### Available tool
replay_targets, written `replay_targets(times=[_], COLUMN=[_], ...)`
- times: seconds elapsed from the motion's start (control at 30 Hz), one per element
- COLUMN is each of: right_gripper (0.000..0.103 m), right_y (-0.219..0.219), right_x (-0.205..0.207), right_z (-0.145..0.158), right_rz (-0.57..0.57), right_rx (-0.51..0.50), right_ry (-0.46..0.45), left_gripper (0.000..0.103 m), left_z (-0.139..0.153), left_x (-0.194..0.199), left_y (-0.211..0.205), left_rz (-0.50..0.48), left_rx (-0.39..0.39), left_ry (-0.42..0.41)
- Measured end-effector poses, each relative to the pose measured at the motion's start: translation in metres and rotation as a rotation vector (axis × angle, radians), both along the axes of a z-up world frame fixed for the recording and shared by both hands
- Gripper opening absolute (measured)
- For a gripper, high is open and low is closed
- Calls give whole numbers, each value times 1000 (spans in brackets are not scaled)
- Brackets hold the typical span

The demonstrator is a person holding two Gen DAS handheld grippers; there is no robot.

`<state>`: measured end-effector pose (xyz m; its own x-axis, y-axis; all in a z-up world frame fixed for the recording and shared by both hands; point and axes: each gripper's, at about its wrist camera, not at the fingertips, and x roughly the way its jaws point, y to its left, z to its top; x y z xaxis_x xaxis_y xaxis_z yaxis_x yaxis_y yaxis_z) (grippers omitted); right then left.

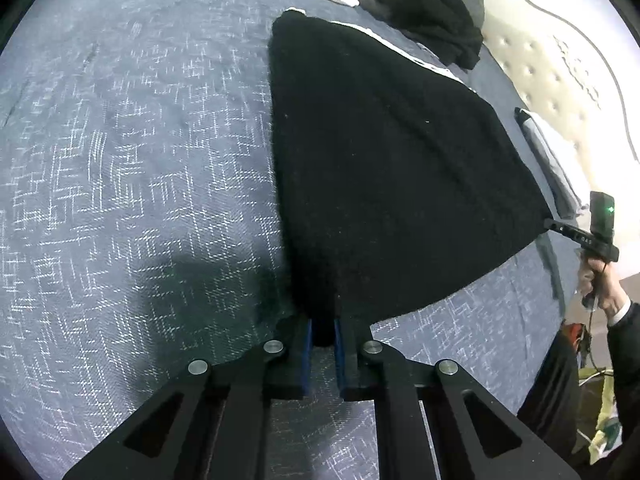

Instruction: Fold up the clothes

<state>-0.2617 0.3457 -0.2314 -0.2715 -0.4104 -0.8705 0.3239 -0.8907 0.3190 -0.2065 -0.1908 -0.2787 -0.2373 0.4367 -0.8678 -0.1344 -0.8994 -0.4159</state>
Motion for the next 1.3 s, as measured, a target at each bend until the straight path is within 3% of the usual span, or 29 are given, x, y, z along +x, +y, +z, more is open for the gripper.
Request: replay_targets(times=[0.43, 0.67, 0.83, 0.93, 1.03, 1.13, 1.3], right_gripper=[11, 11, 11, 11, 11, 11, 11], right_y=[3, 17, -15, -37, -53, -45, -41], right_x=[1, 0, -9, -16, -22, -25, -26], right_z=[-14, 18, 25, 12, -8, -19, -9], right_rz=[6, -65, -10, 27, 65, 54, 30], right_rx=[-71, -97, -120, -102, -17, 16, -15], right_ry=[-79, -3, 22, -4, -37, -65, -54], left_gripper=[15, 19, 23, 24, 24, 24, 24], left_z=[0, 26, 38, 32, 19, 5, 1], left_x=[2, 13, 5, -5, -2, -3, 3], left_y=[0, -21, -7, 7, -3, -8, -15], left_rz=[39, 79, 43, 30, 48, 70, 76], left_rx=[39, 42, 66, 74, 67, 67, 84], left_ry=[-7, 46, 89, 82, 42, 5, -3])
